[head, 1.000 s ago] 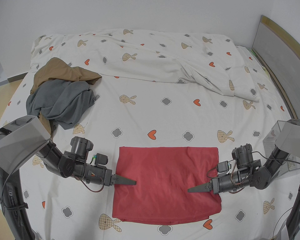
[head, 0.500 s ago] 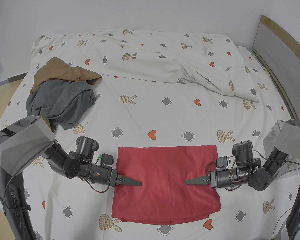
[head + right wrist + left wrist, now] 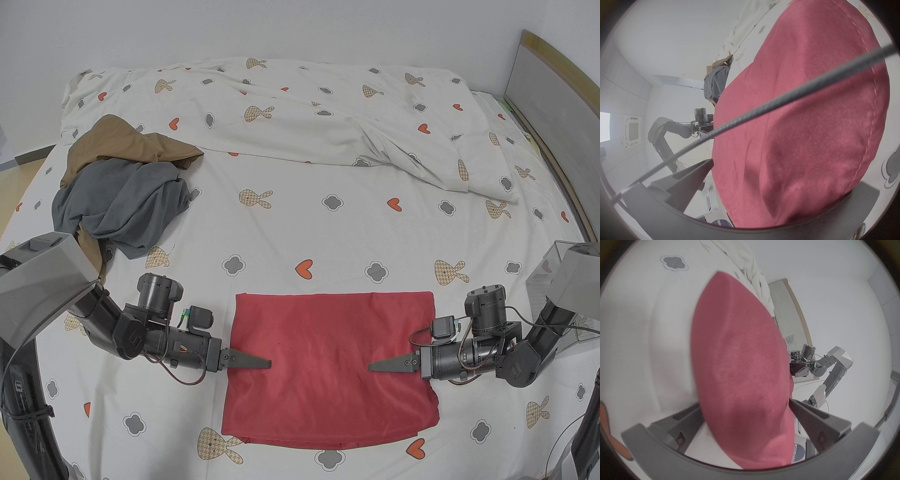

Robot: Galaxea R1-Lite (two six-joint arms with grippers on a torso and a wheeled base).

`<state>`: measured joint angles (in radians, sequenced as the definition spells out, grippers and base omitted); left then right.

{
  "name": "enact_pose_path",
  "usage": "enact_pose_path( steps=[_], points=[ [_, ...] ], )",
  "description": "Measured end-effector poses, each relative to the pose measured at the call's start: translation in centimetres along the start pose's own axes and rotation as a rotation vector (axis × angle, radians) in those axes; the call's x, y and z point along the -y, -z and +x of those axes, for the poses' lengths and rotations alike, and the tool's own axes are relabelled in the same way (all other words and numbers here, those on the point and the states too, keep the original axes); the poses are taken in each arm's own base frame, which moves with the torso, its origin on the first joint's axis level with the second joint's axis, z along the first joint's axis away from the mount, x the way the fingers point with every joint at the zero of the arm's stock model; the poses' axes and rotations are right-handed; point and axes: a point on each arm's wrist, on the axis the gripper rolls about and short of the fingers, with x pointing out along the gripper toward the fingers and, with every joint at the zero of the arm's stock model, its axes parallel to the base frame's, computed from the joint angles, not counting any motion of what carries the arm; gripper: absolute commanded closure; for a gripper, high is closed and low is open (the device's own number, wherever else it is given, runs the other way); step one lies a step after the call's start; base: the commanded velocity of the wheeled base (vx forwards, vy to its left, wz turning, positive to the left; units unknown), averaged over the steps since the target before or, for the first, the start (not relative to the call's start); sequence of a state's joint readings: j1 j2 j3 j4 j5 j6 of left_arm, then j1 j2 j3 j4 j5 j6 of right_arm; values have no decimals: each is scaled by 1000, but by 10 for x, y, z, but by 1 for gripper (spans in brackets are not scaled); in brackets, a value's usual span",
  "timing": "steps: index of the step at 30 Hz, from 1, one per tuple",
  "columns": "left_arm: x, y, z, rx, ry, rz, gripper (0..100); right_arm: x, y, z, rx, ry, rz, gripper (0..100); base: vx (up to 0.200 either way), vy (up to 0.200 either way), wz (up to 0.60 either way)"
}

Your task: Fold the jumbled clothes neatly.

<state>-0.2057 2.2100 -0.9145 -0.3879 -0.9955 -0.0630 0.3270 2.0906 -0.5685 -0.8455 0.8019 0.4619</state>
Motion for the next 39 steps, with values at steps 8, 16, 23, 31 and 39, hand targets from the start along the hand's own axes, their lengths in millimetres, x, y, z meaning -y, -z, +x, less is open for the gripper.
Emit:
enact_pose_path(
  steps=[8, 16, 23, 31, 39],
  points=[
    [-7, 22, -15, 29, -24, -42, 0, 0, 0, 0, -1, 0, 0, 0, 0, 0, 0],
    [-1, 30, -11, 16, -17, -69, 0, 1, 1, 0, -1, 1, 1, 0, 0, 0, 0],
    [5, 33, -4, 10, -1, -88, 0, 1, 1, 0, -3, 2, 2, 0, 0, 0, 0],
    [10, 27, 8, 19, 29, -79, 0, 1, 1, 0, -4, 1, 2, 0, 0, 0, 0],
    [14, 8, 28, 89, 85, -91, 0, 1, 4, 0, -11, 3, 8, 0, 0, 0, 0]
  ],
)
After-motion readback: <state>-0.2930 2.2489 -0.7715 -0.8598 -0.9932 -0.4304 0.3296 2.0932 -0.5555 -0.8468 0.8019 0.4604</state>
